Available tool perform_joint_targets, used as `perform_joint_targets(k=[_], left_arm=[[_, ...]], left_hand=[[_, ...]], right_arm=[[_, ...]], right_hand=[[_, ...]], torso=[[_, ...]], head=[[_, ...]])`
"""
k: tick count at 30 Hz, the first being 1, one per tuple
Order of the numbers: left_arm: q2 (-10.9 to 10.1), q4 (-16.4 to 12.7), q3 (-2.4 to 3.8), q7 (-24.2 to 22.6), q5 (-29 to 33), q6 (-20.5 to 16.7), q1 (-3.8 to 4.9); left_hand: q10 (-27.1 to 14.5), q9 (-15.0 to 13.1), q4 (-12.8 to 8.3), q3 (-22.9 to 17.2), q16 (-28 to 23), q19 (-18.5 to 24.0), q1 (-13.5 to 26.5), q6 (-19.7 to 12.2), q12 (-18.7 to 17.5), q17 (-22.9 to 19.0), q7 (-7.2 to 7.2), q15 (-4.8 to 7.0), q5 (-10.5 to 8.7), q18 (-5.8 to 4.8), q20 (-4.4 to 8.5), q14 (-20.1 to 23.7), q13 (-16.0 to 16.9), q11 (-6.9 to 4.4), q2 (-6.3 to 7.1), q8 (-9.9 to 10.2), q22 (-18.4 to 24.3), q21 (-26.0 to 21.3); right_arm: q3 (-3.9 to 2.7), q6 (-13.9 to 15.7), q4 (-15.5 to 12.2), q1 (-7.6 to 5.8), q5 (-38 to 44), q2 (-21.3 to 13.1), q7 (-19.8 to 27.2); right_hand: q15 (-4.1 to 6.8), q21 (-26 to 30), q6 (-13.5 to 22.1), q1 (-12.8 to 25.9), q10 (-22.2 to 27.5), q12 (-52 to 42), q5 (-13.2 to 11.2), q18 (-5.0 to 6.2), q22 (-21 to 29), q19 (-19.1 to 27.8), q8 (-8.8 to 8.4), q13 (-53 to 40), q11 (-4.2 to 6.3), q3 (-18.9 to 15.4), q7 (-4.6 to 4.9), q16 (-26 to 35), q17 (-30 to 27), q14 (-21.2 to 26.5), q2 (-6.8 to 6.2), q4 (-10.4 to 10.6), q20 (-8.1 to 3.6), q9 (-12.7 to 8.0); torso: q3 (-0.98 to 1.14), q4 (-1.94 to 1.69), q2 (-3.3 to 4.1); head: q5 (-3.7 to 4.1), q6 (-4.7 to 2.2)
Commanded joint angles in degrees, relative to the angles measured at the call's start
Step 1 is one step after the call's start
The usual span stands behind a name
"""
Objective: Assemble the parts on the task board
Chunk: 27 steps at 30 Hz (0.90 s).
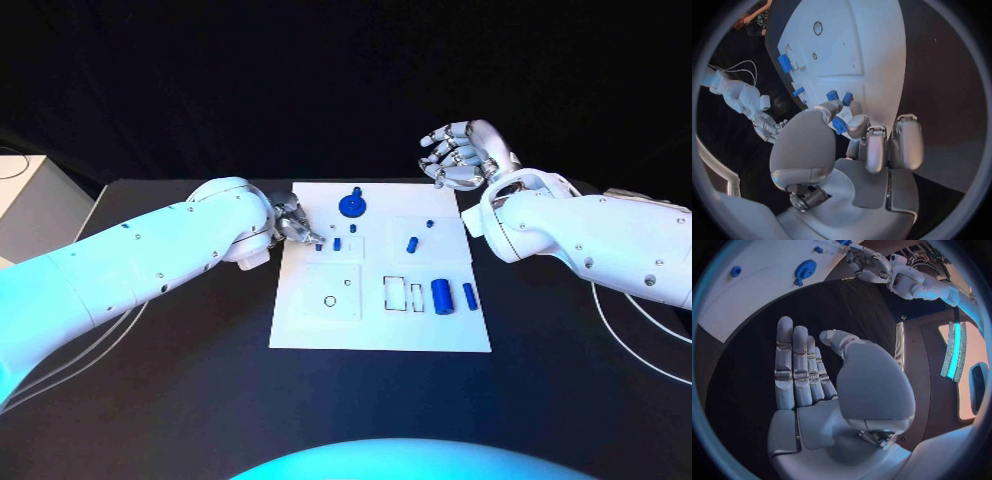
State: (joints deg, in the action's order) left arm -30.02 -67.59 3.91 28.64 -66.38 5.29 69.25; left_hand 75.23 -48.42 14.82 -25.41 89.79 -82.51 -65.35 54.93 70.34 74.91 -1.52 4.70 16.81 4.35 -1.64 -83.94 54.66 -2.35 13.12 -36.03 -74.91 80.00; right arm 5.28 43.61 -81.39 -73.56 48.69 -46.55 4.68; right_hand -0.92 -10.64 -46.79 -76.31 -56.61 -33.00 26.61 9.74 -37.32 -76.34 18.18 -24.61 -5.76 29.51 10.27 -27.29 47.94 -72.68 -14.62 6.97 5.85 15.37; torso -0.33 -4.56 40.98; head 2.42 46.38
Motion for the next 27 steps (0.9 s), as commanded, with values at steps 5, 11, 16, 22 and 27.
perform_joint_targets(k=[5,11,16,22,27], left_arm=[[-0.4,-0.4,0.05,0.1,-0.1,-0.1,-0.02],[-1.1,-1.3,0.50,-0.9,4.1,-1.9,-0.05],[-1.6,-1.5,1.09,-3.3,11.0,-3.7,-0.04],[-2.1,-1.6,1.51,-7.5,15.5,-6.6,-0.04],[-2.5,-1.5,1.62,-15.7,15.9,-10.4,-0.04]], left_hand=[[0.0,-0.2,1.8,1.7,-0.2,-0.1,-0.3,0.4,-0.2,14.3,-0.34,0.32,-2.29,-0.74,0.31,-5.8,0.1,0.34,0.17,0.5,-0.1,-0.4],[-1.0,-0.5,2.0,6.9,-0.7,0.2,2.6,-0.3,-1.1,13.5,-0.75,0.07,-11.82,-0.58,0.09,-5.6,-1.3,0.71,-1.00,1.0,0.5,-0.9],[-10.3,0.0,2.0,17.4,-3.9,4.2,2.6,-7.2,-6.7,8.5,-3.55,-2.11,-14.01,0.92,-1.54,-3.5,-11.5,3.15,-4.24,3.6,6.9,-6.1],[-16.5,1.2,2.0,23.6,-6.2,7.5,0.1,-10.7,-8.8,4.5,-5.12,-3.30,-13.91,2.00,-2.57,-1.4,-17.4,4.69,-7.20,5.0,11.7,-10.1],[-26.3,4.3,1.9,20.2,-17.1,21.3,-11.1,-15.0,-11.4,-11.4,-7.73,-5.89,-13.76,5.80,-4.87,10.9,-20.7,7.30,-9.99,6.3,30.8,-27.8]], right_arm=[[-0.03,-0.1,-0.1,-0.02,0.1,-0.1,0.3],[-0.03,0.0,-0.1,-0.02,0.1,-0.1,0.4],[-0.03,0.0,-0.2,-0.02,0.0,-0.1,0.4],[-0.03,0.0,-0.2,-0.02,0.0,-0.1,0.4],[-0.03,0.0,-0.2,-0.02,0.0,-0.2,0.5]], right_hand=[[0.12,0.2,-0.1,0.4,-0.3,-0.3,0.4,0.51,0.1,-0.3,0.26,0.0,0.13,-0.2,0.34,0.1,0.1,-0.3,0.38,0.1,0.07,-0.1],[0.12,0.2,-0.1,0.4,-0.3,-0.3,0.4,0.51,0.1,-0.3,0.26,0.0,0.13,-0.2,0.34,0.1,0.1,-0.3,0.38,0.1,0.07,-0.1],[0.12,0.2,-0.1,0.4,-0.3,-0.3,0.4,0.51,0.1,-0.3,0.26,0.0,0.13,-0.2,0.34,0.1,0.1,-0.3,0.38,0.1,0.07,-0.1],[0.12,0.2,-0.1,0.4,-0.3,-0.3,0.4,0.51,0.1,-0.3,0.26,0.0,0.13,-0.2,0.34,0.1,0.1,-0.3,0.38,0.1,0.07,-0.1],[0.12,0.2,-0.1,0.4,-0.3,-0.3,0.4,0.51,0.1,-0.3,0.26,0.0,0.13,-0.2,0.34,0.1,0.1,-0.3,0.38,0.1,0.07,-0.1]], torso=[[0.00,0.04,0.04],[-0.02,0.02,0.02],[0.01,-0.07,-0.03],[-0.01,-0.04,-0.01],[0.01,-0.06,-0.01]], head=[[0.07,-0.11],[0.12,-0.18],[0.24,-0.27],[0.24,-0.39],[0.36,-0.58]])
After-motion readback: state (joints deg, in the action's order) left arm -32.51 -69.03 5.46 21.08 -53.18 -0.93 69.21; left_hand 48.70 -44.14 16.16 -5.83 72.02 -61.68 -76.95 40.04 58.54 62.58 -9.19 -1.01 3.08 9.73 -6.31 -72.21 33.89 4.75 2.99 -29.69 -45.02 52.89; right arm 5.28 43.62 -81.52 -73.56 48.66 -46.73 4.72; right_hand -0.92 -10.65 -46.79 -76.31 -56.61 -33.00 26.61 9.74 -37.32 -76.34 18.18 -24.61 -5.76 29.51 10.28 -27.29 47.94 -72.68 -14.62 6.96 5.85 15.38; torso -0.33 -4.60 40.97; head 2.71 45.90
